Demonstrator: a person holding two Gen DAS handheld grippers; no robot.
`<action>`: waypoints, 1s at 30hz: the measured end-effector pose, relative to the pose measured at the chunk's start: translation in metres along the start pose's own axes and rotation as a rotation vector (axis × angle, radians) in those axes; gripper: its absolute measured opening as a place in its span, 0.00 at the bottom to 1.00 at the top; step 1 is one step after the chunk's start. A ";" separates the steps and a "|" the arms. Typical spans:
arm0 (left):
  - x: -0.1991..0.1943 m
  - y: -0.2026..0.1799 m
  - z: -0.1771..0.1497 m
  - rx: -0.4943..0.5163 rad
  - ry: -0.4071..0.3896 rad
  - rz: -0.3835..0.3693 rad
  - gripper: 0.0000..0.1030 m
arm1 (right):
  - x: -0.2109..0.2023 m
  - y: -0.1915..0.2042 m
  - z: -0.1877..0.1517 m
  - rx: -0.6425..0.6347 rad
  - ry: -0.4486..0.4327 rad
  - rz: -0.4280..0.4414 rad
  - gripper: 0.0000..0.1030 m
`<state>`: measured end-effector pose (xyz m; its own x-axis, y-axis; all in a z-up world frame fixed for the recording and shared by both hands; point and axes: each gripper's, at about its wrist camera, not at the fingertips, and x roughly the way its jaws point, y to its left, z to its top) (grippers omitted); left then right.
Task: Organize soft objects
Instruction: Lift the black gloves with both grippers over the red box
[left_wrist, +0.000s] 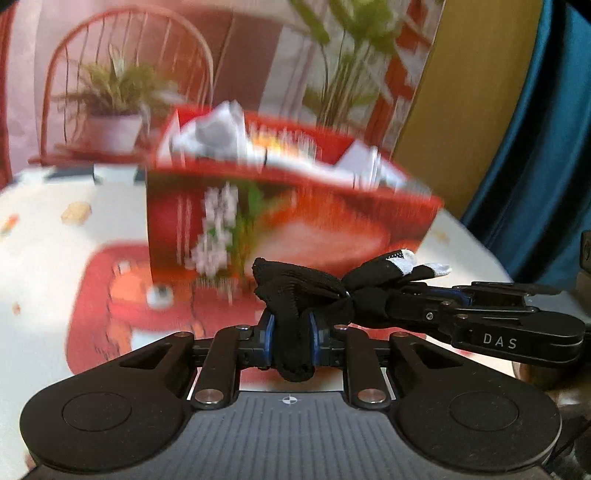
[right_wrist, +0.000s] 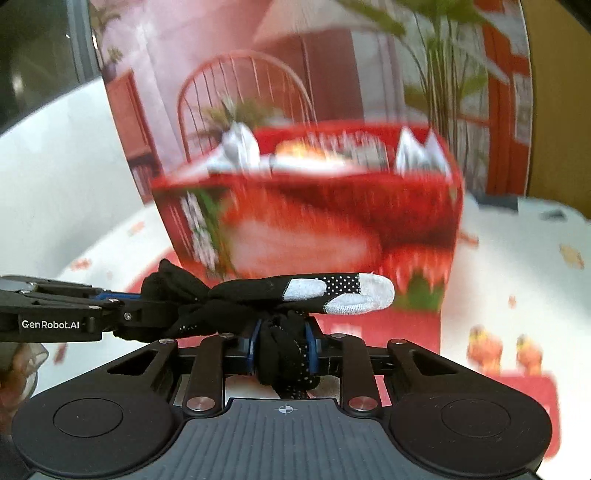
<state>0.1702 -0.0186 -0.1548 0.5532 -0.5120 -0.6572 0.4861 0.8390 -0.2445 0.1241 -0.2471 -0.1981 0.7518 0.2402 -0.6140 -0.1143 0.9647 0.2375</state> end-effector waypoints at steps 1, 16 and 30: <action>-0.005 0.000 0.007 0.002 -0.023 -0.001 0.19 | -0.005 0.001 0.008 -0.009 -0.025 0.005 0.22; 0.032 0.004 0.123 -0.005 -0.074 0.013 0.19 | 0.029 -0.012 0.133 -0.055 -0.105 -0.019 0.22; 0.145 0.028 0.130 0.006 0.245 0.056 0.20 | 0.147 -0.052 0.137 0.042 0.212 -0.090 0.22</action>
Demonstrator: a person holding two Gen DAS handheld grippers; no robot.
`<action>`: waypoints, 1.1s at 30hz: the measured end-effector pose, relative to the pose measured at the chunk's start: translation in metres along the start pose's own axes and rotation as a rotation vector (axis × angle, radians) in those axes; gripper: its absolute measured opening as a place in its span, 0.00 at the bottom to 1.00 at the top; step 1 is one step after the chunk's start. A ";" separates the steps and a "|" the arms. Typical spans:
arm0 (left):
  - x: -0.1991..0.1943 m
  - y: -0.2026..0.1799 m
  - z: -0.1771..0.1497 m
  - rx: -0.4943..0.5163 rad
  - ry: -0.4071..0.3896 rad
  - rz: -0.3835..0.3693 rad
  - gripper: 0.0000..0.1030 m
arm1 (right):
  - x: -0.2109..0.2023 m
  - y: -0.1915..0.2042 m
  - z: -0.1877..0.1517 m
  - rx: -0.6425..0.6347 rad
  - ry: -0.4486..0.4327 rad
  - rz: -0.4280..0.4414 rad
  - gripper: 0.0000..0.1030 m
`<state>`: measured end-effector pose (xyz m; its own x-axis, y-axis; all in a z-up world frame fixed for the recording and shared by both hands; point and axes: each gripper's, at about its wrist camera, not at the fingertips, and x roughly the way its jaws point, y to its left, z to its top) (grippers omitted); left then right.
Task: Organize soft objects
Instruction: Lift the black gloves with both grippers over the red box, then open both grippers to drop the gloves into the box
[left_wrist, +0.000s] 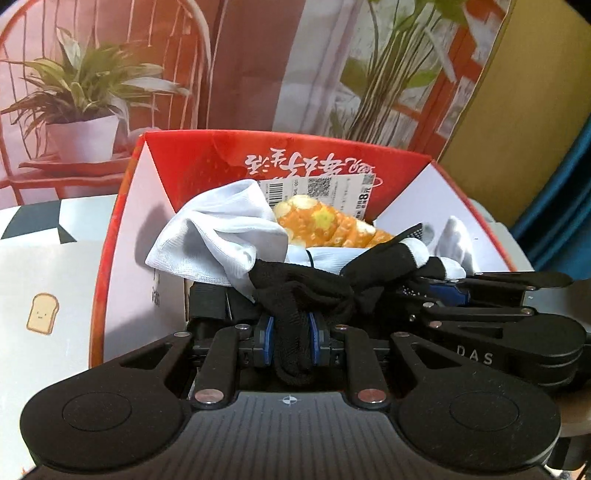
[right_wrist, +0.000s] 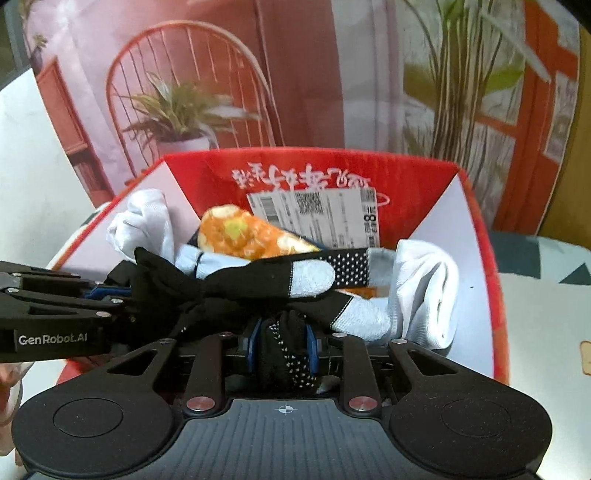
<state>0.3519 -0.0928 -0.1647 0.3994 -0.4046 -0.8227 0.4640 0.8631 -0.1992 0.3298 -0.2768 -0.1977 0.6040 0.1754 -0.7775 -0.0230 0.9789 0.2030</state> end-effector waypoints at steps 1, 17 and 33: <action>0.003 -0.001 0.001 0.014 0.008 0.007 0.20 | 0.004 0.000 0.001 0.000 0.013 -0.003 0.22; -0.003 -0.015 0.002 0.098 -0.004 0.094 0.48 | 0.005 0.006 0.005 0.013 0.062 -0.078 0.36; -0.094 -0.024 -0.017 0.024 -0.224 0.138 0.97 | -0.076 0.017 -0.001 -0.055 -0.049 -0.152 0.92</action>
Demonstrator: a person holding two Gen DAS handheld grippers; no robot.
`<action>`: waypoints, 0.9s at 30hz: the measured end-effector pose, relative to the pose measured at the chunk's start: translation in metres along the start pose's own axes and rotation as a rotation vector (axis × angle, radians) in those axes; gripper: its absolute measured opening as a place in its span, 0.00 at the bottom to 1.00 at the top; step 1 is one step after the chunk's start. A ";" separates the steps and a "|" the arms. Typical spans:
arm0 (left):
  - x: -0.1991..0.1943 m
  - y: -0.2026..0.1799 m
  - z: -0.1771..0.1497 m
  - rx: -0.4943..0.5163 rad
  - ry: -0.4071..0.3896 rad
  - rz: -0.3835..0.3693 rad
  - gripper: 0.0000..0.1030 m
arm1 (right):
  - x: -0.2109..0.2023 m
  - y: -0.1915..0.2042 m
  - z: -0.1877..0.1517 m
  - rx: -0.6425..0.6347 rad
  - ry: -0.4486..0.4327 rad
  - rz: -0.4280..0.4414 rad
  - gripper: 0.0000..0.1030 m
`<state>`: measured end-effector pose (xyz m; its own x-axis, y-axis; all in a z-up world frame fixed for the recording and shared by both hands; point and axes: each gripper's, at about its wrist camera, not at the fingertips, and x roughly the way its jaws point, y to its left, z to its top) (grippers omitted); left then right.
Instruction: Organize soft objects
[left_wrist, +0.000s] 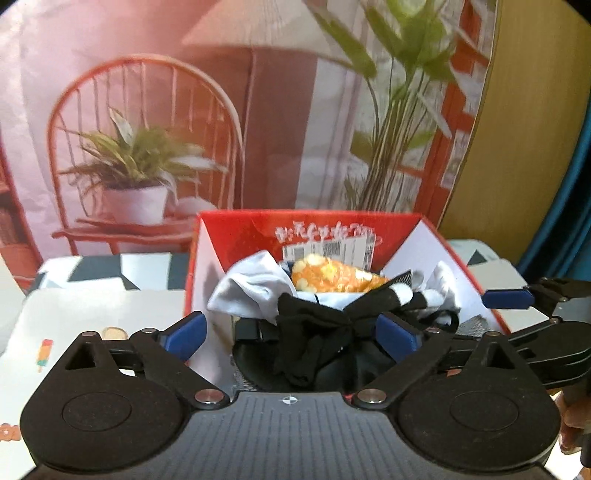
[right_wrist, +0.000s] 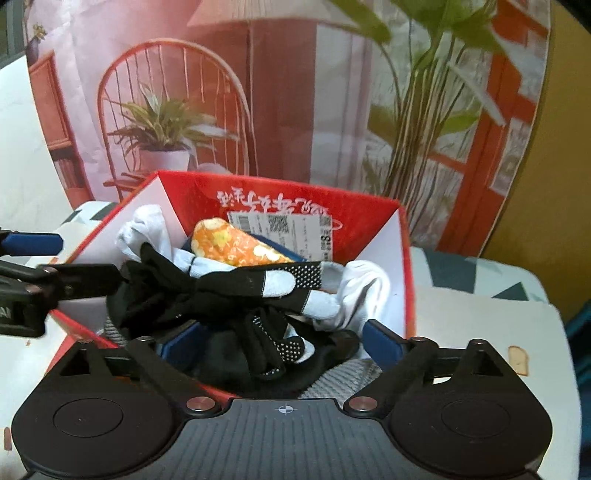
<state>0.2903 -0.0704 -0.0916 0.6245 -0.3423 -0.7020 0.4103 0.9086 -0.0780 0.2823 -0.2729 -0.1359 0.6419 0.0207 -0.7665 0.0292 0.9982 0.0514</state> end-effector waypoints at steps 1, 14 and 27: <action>-0.007 -0.002 0.000 0.004 -0.014 0.007 0.98 | -0.007 0.000 -0.001 0.001 -0.007 -0.001 0.98; -0.084 -0.018 -0.012 -0.014 -0.126 0.038 1.00 | -0.075 0.009 -0.013 0.036 -0.086 0.000 1.00; -0.136 -0.030 -0.021 0.021 -0.175 0.104 1.00 | -0.135 0.011 -0.026 0.098 -0.169 0.017 1.00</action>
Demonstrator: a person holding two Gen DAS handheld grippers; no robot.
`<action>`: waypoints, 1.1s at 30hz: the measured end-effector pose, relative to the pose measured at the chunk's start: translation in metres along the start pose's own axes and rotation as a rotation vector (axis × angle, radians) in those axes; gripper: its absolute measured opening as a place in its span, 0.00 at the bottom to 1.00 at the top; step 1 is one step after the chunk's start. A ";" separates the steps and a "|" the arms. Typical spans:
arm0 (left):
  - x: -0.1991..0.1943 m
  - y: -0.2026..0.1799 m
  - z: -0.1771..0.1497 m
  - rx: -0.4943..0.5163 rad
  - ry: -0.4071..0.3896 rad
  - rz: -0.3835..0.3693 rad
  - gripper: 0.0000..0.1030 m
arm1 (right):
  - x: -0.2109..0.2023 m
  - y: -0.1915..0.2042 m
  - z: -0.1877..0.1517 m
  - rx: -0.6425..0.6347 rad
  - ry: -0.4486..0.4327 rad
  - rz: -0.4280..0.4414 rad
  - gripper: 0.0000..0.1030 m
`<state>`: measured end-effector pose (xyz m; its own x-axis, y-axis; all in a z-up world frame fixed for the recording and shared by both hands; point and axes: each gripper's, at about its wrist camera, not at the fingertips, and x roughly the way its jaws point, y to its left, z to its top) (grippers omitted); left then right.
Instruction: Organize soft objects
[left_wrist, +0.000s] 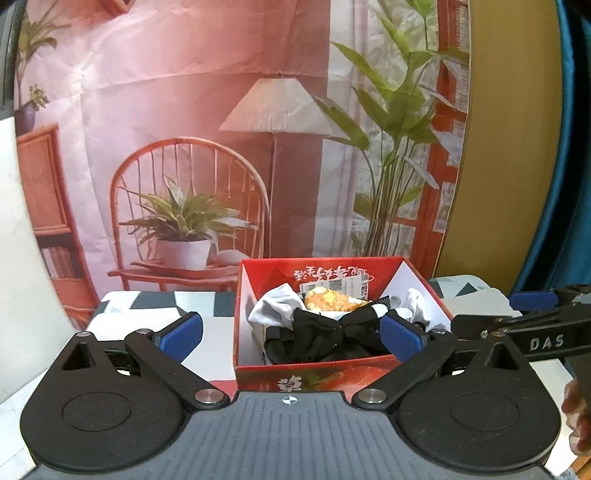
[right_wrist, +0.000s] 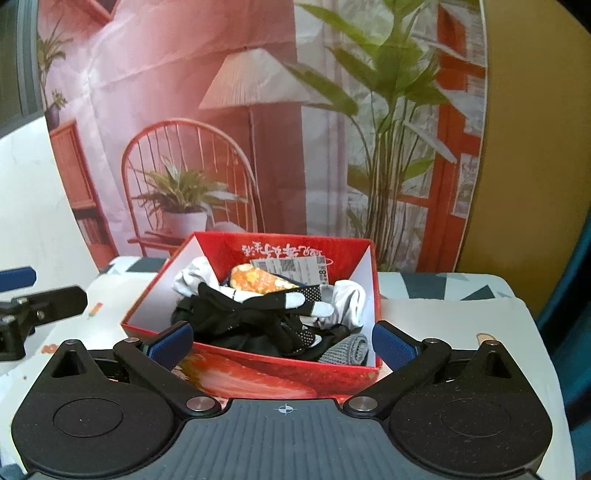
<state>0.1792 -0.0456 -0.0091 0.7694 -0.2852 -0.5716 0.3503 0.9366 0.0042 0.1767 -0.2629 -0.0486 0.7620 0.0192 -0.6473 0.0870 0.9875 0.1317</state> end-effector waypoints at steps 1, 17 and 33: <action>-0.008 -0.002 0.000 0.003 -0.014 0.005 1.00 | -0.007 0.000 0.000 0.008 -0.007 0.008 1.00; -0.126 -0.028 -0.003 0.022 -0.121 0.114 1.00 | -0.128 0.022 -0.014 -0.035 -0.164 -0.036 1.00; -0.179 -0.041 -0.011 0.021 -0.200 0.156 1.00 | -0.206 0.023 -0.038 -0.015 -0.287 -0.063 1.00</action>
<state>0.0216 -0.0307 0.0842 0.9044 -0.1744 -0.3893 0.2288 0.9686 0.0976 -0.0030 -0.2380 0.0589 0.9061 -0.0853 -0.4144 0.1320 0.9876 0.0853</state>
